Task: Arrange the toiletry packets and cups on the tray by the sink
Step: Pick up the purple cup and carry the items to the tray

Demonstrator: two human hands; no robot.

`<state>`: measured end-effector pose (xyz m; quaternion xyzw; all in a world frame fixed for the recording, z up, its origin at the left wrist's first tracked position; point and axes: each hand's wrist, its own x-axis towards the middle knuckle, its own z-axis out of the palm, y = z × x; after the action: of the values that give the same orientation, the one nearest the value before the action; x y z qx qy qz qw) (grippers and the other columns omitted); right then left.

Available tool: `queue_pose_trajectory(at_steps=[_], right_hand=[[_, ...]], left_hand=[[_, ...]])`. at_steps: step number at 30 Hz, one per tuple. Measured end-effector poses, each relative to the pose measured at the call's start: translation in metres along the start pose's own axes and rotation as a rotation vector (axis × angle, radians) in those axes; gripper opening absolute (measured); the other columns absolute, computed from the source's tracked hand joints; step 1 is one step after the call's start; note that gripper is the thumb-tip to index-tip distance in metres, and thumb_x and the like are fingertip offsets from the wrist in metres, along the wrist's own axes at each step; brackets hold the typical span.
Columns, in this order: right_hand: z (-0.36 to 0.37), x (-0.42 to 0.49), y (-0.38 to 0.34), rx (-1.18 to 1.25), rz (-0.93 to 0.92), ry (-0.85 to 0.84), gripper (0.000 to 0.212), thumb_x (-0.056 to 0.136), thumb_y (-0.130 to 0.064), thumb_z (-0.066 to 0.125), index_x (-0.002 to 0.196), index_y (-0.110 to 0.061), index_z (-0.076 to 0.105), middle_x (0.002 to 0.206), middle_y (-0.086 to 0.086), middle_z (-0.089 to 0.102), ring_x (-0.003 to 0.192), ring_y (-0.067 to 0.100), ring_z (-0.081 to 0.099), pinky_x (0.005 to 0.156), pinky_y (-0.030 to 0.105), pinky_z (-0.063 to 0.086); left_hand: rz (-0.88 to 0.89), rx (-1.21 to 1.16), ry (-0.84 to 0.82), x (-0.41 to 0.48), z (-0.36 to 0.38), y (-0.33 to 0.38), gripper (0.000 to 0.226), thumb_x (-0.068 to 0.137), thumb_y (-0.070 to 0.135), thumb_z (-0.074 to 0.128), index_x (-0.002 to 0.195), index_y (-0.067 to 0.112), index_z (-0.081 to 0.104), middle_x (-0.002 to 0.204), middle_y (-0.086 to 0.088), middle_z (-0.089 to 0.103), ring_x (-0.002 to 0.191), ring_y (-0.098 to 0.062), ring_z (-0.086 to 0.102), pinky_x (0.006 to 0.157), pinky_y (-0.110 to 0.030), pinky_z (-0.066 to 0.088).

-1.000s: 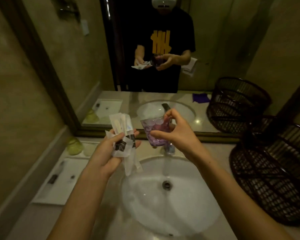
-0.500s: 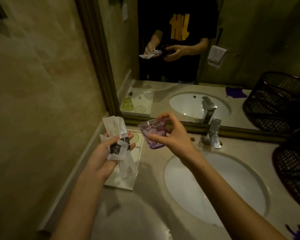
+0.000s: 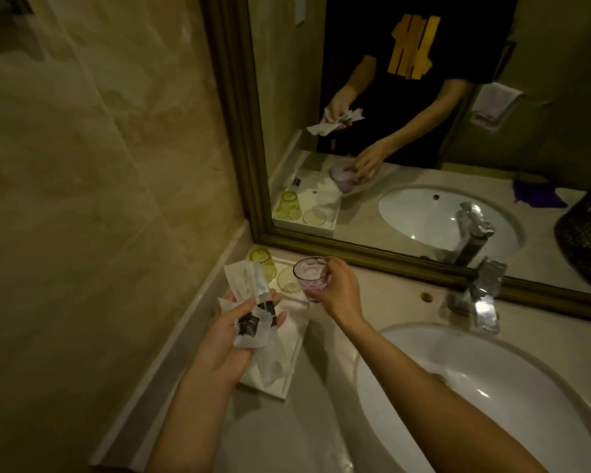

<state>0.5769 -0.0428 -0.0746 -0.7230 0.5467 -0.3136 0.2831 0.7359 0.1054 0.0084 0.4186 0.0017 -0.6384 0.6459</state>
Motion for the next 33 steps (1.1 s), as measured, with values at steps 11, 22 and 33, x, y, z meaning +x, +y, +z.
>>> queue_pose_trajectory(at_steps=[11, 22, 33], right_hand=[[0.067, 0.063, 0.009, -0.085, 0.079, -0.081, 0.046, 0.070, -0.023, 0.090, 0.107, 0.000, 0.077, 0.139, 0.011, 0.062, 0.122, 0.027, 0.060, 0.101, 0.030, 0.046], [0.070, 0.055, 0.008, -0.063, 0.199, -0.120, 0.044, 0.076, -0.016, 0.086, 0.115, -0.004, 0.071, 0.151, 0.014, 0.048, 0.141, 0.029, 0.044, 0.109, 0.030, 0.038], [0.023, -0.056, -0.090, -0.073, 0.040, -0.131, 0.028, 0.084, -0.054, 0.069, 0.097, -0.030, 0.064, 0.095, -0.009, 0.053, 0.092, 0.007, 0.048, 0.072, 0.015, 0.036]], left_hand=[[-0.052, 0.105, -0.026, 0.042, -0.016, 0.014, 0.026, 0.099, 0.013, 0.050, 0.115, 0.013, 0.071, 0.117, -0.018, 0.073, 0.105, -0.027, 0.073, 0.083, -0.043, 0.062], [-0.166, 0.146, -0.058, 0.074, -0.022, 0.029, 0.065, 0.079, 0.024, 0.065, 0.140, 0.007, 0.052, 0.131, -0.023, 0.064, 0.108, -0.031, 0.071, 0.095, -0.051, 0.056], [-0.259, -0.040, -0.281, 0.089, -0.022, 0.018, 0.041, 0.081, 0.011, 0.040, 0.095, 0.002, 0.078, 0.100, -0.024, 0.067, 0.094, -0.037, 0.065, 0.089, -0.046, 0.049]])
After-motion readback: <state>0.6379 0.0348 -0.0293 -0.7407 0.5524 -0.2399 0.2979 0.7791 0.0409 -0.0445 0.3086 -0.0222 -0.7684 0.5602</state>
